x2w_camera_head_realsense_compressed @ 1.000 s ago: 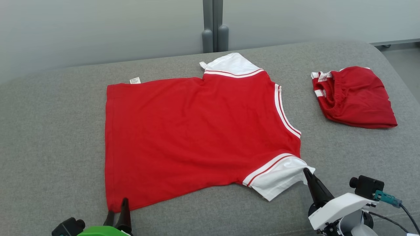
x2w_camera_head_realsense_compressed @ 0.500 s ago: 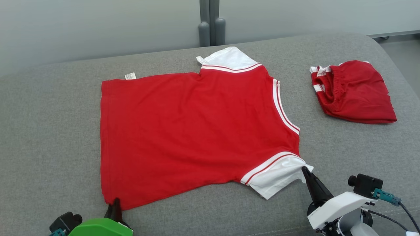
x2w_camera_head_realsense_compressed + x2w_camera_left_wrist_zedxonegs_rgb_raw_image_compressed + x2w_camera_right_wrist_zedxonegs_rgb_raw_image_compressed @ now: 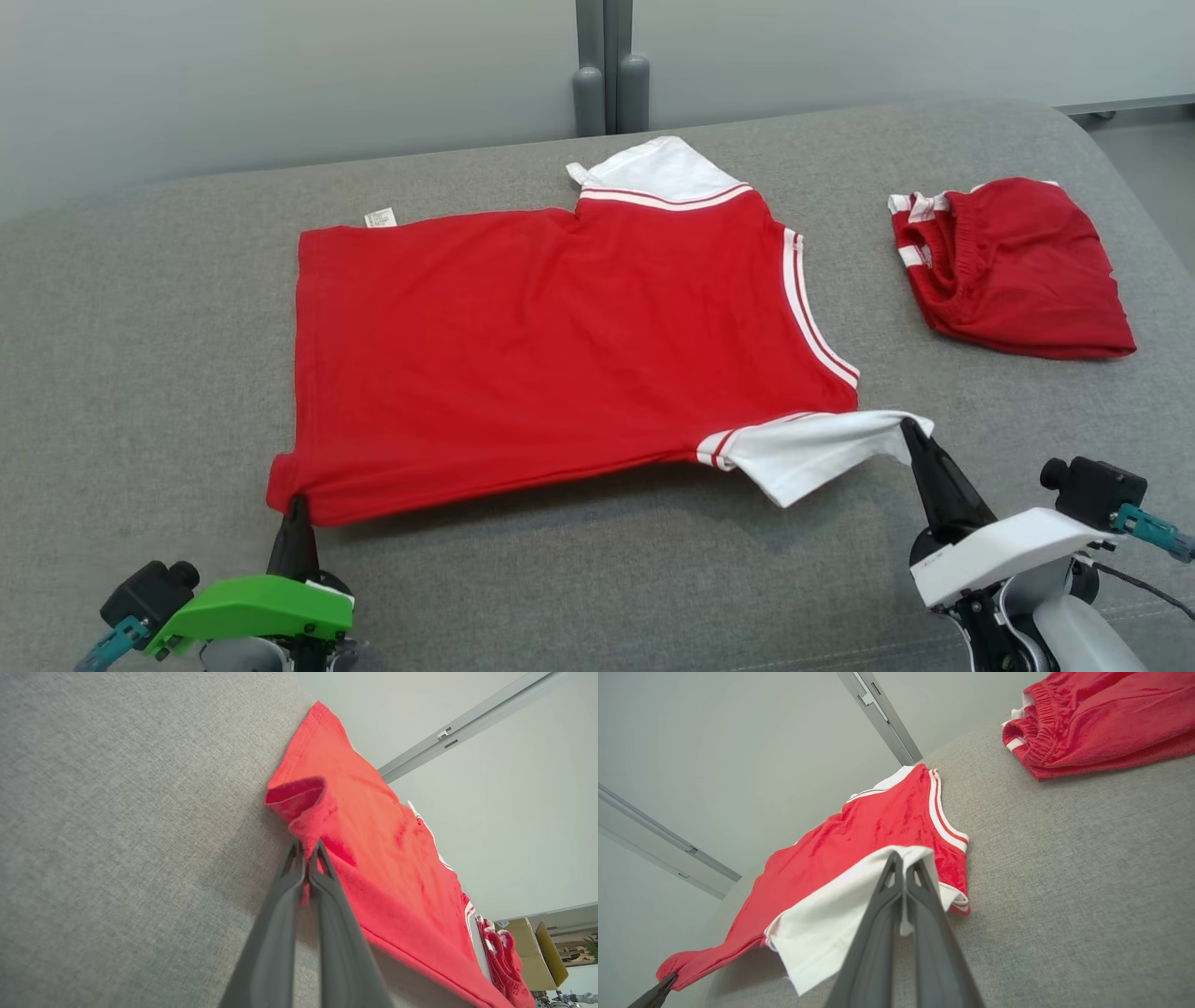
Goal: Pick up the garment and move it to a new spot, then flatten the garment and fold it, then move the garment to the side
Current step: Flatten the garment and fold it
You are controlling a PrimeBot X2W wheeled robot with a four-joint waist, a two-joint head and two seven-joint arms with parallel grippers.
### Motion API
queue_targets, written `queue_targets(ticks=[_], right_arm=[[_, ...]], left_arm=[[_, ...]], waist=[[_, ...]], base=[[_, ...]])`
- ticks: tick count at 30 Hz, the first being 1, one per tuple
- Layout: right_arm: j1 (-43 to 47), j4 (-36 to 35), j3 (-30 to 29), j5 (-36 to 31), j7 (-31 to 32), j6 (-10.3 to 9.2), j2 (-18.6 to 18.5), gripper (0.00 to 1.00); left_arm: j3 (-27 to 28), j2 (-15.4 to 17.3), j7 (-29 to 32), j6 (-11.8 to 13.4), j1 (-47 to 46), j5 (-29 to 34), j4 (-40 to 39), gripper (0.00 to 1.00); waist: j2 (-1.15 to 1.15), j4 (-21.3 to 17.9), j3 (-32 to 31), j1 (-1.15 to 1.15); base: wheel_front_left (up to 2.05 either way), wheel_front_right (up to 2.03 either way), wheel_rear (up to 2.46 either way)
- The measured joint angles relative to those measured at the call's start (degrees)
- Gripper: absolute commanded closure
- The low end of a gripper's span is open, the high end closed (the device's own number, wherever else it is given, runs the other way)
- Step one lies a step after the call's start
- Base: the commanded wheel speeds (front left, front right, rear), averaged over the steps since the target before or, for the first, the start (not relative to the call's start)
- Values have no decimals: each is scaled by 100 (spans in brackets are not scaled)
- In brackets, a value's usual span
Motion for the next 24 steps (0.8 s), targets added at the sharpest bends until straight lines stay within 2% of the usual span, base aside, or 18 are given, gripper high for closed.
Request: queue_targets(ticks=[5,13,19,24], right_arm=[[5,-242,-180,65,-81,1,-65,100],[287,-499,-113,65,-64,1,-308,100],[321,-348,80,132,301,1,-307,100],[-164,-19,240,119,758,1,-375,100]], left_arm=[[177,-15,-1,-107,17,29,-254,100],[413,-36,-1,-143,494,118,-580,100],[402,-31,-1,-121,535,269,-602,100],[132,-24,-2,56,126,603,-442,100]], waist=[[0,70,-113,0],[0,158,-285,0],[0,130,-268,0],[0,96,-140,0]], base=[[0,0,0],[0,0,0],[0,0,0],[0,0,0]])
